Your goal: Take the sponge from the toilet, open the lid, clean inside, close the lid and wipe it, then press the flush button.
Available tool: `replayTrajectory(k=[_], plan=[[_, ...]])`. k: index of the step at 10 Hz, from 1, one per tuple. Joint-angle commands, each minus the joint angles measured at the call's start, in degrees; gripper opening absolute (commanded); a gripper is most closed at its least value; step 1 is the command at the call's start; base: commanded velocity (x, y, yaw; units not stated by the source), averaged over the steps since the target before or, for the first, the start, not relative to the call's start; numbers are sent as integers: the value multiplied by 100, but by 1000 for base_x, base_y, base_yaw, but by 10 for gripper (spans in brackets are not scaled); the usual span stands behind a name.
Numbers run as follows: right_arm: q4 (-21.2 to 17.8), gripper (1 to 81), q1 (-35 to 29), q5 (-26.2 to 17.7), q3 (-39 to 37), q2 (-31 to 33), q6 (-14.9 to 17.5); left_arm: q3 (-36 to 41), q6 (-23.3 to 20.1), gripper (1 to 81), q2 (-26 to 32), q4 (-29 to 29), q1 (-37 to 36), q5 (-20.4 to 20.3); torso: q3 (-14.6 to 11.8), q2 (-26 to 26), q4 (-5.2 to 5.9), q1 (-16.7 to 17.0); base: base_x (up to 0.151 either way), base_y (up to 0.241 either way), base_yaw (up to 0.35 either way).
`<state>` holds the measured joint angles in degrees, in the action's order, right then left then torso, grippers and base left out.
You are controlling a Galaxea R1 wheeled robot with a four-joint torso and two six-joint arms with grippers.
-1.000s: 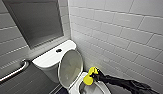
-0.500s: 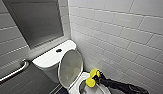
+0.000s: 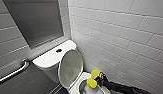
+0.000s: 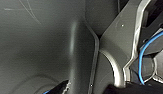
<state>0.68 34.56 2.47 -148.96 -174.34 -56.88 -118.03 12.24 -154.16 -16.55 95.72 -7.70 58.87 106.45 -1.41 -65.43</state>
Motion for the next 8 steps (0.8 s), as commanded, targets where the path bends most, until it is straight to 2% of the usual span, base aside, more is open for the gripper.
replayTrajectory(k=[1,3,5,8], plan=[[204,10,-287,-98,1775,1496,-42,166,-2,811,43,-58,101,366,0,0,0,0,0,0,0],[195,10,-41,-63,1907,1698,-51,166,-2,811,34,-58,101,357,0,0,0,0,0,0,0],[187,10,241,165,2115,1907,-77,166,-2,811,17,-58,92,357,0,0,0,0,0,0,0],[169,10,609,367,3161,2681,-86,157,-20,811,-45,-58,101,357,0,0,0,0,0,0,0]])
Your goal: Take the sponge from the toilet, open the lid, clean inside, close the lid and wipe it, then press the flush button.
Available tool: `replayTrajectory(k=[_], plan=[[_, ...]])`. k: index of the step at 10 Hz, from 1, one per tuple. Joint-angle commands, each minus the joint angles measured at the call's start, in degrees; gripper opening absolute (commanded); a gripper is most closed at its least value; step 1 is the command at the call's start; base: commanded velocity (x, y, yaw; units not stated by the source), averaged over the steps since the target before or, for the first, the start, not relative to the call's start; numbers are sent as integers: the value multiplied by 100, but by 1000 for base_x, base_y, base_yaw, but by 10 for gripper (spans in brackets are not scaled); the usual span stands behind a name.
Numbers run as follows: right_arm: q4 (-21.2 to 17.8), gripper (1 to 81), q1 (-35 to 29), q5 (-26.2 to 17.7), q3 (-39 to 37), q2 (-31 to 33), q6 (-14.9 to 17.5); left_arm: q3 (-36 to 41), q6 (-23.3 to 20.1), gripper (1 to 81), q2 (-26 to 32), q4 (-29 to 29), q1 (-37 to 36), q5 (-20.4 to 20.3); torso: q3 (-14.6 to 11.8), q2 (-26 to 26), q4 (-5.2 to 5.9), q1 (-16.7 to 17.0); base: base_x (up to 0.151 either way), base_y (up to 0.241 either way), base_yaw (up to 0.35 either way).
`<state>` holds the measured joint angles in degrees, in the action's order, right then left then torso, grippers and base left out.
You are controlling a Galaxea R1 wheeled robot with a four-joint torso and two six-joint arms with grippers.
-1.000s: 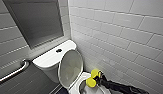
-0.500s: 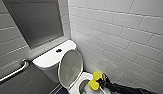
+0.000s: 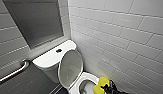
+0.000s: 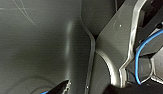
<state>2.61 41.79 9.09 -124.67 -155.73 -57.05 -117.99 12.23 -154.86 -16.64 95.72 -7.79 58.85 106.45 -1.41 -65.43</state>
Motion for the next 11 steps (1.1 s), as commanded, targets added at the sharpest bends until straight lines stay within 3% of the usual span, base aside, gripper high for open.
replayTrajectory(k=[1,7,9,11], plan=[[-50,10,-18,-224,1067,1119,-69,145,-36,811,-28,-50,92,366,2,0,0,0,0,0,0],[327,10,677,84,3001,2632,-16,145,-54,811,-124,-67,92,366,0,2,0,0,0,0,0],[794,10,941,84,3477,2914,-16,118,-54,811,-134,-103,57,366,0,2,0,0,0,0,0],[1427,10,715,5,4004,3204,-16,110,-45,811,-134,-111,-13,366,0,2,0,0,0,0,0]])
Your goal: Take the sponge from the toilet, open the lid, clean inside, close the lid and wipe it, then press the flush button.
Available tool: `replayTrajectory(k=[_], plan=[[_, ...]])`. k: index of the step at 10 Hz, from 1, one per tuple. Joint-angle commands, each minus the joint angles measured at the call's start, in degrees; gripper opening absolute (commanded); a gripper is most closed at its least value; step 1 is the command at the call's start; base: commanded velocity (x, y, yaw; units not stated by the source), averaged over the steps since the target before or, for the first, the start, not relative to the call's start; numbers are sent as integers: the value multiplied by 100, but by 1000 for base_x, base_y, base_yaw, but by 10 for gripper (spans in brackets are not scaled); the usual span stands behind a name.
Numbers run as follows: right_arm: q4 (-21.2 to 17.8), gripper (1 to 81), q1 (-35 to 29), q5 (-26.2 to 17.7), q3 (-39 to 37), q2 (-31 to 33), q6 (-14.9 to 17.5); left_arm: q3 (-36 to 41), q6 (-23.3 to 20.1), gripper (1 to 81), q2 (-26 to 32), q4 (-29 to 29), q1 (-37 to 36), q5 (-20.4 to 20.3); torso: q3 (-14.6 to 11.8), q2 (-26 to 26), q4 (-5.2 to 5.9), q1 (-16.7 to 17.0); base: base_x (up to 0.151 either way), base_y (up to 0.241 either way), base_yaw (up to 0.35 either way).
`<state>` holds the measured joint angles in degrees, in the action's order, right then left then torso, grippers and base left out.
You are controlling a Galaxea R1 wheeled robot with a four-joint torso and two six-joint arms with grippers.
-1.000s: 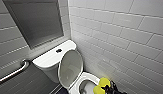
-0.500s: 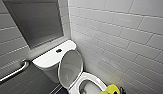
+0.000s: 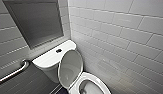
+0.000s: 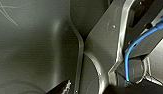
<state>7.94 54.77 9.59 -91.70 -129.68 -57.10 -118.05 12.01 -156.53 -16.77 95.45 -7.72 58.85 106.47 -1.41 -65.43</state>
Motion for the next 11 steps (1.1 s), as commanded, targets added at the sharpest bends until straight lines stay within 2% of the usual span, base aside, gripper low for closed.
replayTrajectory(k=[1,4,6,9,11], plan=[[1103,10,-821,-166,916,677,-12,116,-32,811,25,-98,-13,359,0,0,0,0,0,0,0],[1202,10,-1953,-1214,1032,449,-20,-34,-41,811,-90,-89,-31,359,0,2,0,0,0,0,0],[1202,10,-2666,-2047,683,-102,-38,-148,-41,811,-160,-89,-22,359,0,2,0,0,0,0,0],[1210,10,-3151,-2489,-66,-930,-12,-148,-41,811,-160,-80,-22,359,0,2,0,0,0,0,0],[1263,10,-3353,-2541,-796,-1677,-3,-148,-32,811,-151,-80,-31,367,0,2,0,0,0,0,0]])
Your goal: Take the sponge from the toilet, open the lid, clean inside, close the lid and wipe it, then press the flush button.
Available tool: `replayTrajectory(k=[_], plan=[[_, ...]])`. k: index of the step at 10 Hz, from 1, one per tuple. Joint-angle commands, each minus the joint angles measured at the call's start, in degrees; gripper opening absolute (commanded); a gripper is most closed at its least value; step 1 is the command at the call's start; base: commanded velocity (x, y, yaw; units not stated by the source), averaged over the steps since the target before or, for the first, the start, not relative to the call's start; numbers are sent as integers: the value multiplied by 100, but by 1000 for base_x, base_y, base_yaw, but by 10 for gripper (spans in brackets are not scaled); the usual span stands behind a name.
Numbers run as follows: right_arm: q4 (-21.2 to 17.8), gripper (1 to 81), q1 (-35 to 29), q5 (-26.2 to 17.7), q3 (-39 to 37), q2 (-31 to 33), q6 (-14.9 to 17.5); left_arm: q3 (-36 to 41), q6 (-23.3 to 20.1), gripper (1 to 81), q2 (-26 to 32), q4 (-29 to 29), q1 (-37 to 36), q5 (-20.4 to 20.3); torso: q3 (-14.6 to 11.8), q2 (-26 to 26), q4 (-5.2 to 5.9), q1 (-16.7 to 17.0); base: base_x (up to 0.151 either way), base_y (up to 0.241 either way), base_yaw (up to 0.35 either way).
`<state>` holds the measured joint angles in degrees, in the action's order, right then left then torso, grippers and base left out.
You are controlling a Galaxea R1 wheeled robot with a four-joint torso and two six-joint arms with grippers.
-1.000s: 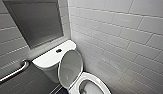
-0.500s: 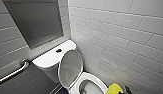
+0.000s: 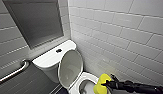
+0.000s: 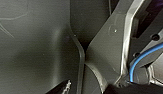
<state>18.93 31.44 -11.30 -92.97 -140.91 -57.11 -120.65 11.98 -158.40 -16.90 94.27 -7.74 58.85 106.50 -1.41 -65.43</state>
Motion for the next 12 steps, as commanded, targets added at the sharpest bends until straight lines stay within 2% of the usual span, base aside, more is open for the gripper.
replayTrajectory(k=[1,3,6,8,9,10,12], plan=[[243,10,-1099,-461,-1000,-948,-2,112,-29,811,45,-42,88,370,0,0,0,0,0,0,0],[313,10,-1240,-496,-1495,-1530,7,112,-29,811,72,-15,96,370,0,0,0,0,0,0,0],[313,10,-1381,-267,-2031,-2207,-10,112,-21,811,89,2,132,370,0,-2,0,0,0,0,0],[260,10,-1285,400,-2506,-2471,-107,112,-12,811,107,11,201,370,0,-2,0,0,0,0,0],[190,10,-1179,664,-2638,-2559,-309,94,-3,811,107,11,219,370,0,-2,0,0,0,0,0],[163,10,-1039,805,-2752,-2603,-459,59,-3,811,107,11,237,370,0,-2,0,0,0,0,0],[207,10,-880,893,-2874,-2594,-459,-2,-3,811,72,11,272,370,0,-2,0,0,0,0,0]])
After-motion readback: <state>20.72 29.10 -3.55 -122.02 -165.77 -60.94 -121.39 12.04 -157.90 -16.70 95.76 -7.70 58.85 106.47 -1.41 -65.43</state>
